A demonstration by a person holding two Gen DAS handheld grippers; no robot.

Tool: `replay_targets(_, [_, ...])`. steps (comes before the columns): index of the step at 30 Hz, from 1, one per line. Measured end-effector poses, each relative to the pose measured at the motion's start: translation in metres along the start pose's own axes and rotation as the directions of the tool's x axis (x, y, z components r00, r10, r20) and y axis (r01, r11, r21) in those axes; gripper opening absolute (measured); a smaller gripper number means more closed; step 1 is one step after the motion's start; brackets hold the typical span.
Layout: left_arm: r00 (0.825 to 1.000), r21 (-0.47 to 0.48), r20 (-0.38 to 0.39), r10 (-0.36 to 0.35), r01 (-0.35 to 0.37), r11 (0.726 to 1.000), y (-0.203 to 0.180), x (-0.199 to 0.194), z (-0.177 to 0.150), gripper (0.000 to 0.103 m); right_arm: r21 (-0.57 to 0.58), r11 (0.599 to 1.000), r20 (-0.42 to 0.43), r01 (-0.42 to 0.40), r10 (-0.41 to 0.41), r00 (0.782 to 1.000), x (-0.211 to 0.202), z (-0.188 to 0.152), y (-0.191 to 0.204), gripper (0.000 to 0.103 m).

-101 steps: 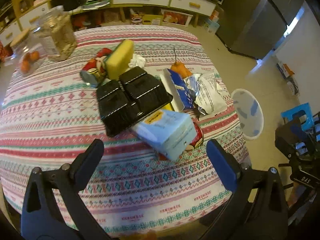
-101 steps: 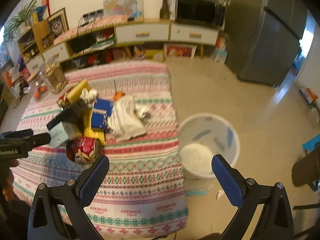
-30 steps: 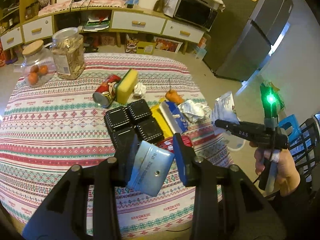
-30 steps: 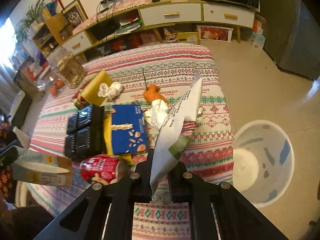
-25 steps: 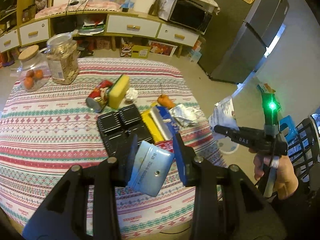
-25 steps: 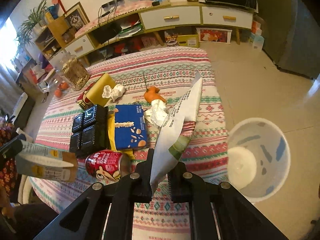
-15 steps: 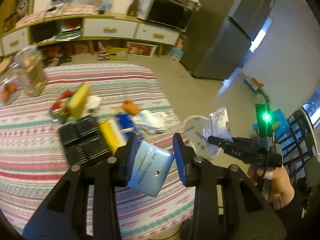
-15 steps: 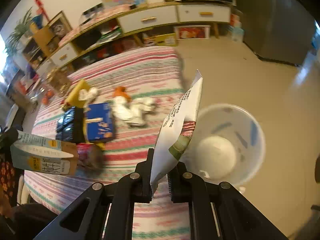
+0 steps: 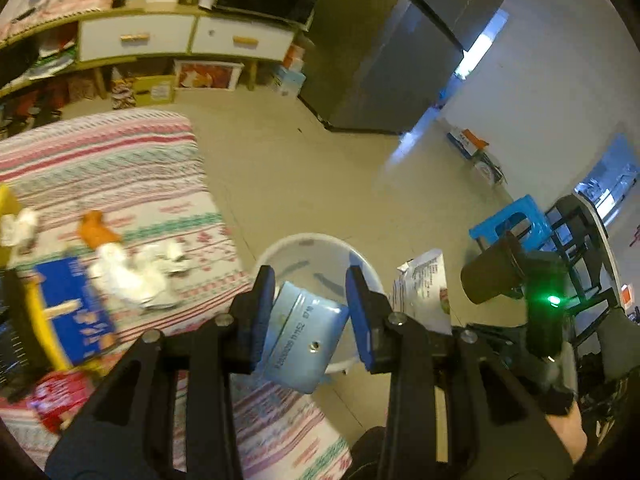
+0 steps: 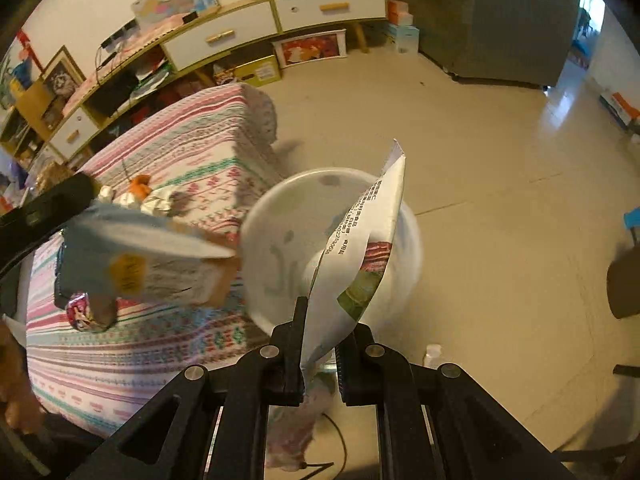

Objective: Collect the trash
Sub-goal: 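Carry the carton and paper bag with both tools over the white bin, then open the left tool over the bin while the right tool releases the paper bag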

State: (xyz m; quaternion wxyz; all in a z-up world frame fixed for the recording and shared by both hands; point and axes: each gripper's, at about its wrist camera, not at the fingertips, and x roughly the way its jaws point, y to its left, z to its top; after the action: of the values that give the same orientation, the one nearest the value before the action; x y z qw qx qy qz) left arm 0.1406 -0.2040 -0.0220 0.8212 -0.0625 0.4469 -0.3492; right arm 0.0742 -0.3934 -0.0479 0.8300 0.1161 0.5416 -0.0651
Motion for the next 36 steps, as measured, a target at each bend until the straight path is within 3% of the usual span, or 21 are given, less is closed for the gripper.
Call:
replay_targets(8, [0.997, 0.014, -0.083, -0.005, 0.006, 1.000, -0.005, 0.037, -0.006, 0.039, 0.037, 0.999, -0.025, -0.007, 0.008, 1.000, 0.008, 0.000, -0.016, 0.012])
replay_targets(10, [0.997, 0.023, -0.077, 0.015, -0.013, 1.000, -0.005, 0.034, -0.008, 0.048, 0.047, 0.999, -0.028, -0.005, 0.006, 1.000, 0.009, -0.001, -0.019, 0.012])
replay_targets(12, [0.997, 0.022, -0.054, 0.051, -0.050, 0.998, -0.002, 0.024, -0.010, 0.074, 0.056, 0.998, -0.031, -0.002, 0.004, 1.000, 0.009, -0.002, -0.021, 0.012])
replay_targets(13, [0.997, 0.021, -0.040, 0.066, -0.065, 0.998, 0.000, 0.019, -0.010, 0.076, 0.058, 0.998, -0.031, -0.001, 0.003, 1.000, 0.009, -0.002, -0.023, 0.012])
replay_targets(19, [0.988, 0.049, -0.027, 0.154, -0.152, 0.987, 0.009, -0.005, -0.014, 0.079, 0.053, 0.999, -0.041, 0.012, -0.010, 0.999, 0.014, -0.001, -0.020, 0.012])
replay_targets(26, [0.961, 0.088, 0.001, 0.278, -0.277, 0.957, 0.024, -0.044, -0.029, 0.087, 0.047, 0.999, -0.059, 0.018, -0.015, 0.998, 0.022, 0.002, -0.011, 0.012])
replay_targets(33, [0.943, 0.066, -0.017, 0.333, -0.331, 0.941, 0.048, -0.064, -0.042, 0.093, 0.052, 0.998, -0.058, 0.026, -0.023, 0.998, 0.029, 0.007, -0.003, 0.013])
replay_targets(35, [0.937, 0.059, -0.033, 0.347, -0.345, 0.937, 0.054, -0.068, -0.047, 0.093, 0.064, 0.997, -0.048, 0.039, -0.036, 0.998, 0.029, 0.009, -0.002, 0.020])
replay_targets(36, [0.934, 0.053, -0.037, 0.356, -0.354, 0.934, 0.058, -0.071, -0.049, 0.093, 0.070, 0.996, -0.045, 0.048, -0.045, 0.998, 0.028, 0.010, -0.002, 0.038])
